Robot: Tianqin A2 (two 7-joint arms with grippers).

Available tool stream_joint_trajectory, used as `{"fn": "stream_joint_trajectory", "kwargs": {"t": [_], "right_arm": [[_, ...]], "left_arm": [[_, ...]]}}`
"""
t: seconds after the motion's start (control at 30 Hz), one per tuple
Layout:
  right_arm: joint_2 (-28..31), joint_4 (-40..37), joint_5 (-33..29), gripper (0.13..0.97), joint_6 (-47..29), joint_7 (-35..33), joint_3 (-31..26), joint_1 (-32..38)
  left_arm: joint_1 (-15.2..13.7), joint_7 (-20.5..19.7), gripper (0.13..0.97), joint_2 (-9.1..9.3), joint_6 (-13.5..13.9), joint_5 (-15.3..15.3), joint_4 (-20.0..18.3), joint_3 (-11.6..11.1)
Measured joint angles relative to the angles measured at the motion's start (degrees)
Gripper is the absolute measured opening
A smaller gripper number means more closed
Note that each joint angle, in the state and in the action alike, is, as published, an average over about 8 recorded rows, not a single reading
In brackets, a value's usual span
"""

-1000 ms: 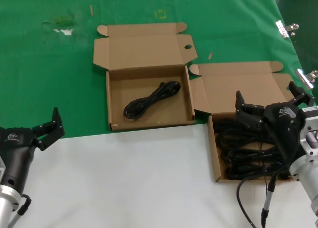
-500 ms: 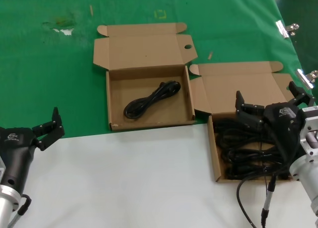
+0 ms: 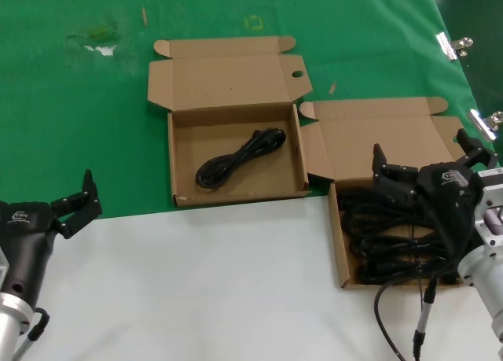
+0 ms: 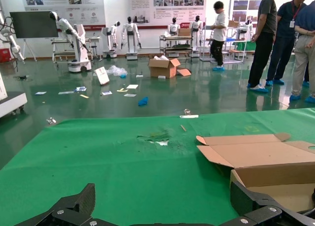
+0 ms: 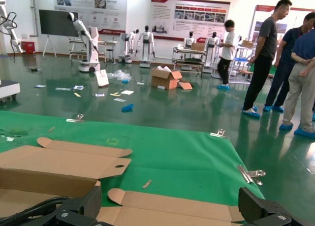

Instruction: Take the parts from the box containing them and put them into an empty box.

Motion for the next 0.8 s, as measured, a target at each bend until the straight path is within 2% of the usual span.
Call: {"fn": "stream_joint_trajectory", "kwargs": {"t": [0.8], "right_arm": [[0.00,0.00,0.00,0.966,0.00,0.00,0.00,0.00]], "left_arm": [[0.00,0.00,0.966,0.00,0.00,0.00,0.00,0.00]]}}
